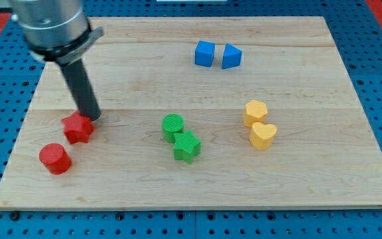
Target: Separate the green blocks
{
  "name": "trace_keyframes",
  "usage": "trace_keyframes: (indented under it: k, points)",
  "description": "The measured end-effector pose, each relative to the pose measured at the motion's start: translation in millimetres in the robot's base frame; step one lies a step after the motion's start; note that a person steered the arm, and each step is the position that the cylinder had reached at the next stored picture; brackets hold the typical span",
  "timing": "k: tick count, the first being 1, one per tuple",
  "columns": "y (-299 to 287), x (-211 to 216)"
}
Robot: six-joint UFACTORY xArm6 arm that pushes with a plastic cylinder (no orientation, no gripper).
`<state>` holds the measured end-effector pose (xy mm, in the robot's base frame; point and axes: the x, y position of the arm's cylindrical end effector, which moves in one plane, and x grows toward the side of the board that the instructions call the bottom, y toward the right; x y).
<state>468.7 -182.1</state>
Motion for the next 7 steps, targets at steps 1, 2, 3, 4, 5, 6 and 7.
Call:
trace_keyframes:
  k: [1,2,3,4,5,6,7]
  points:
    - [3,18]
    - [25,35]
    - [55,43]
    - [82,56]
    - [81,62]
    - [81,63]
    - [89,63]
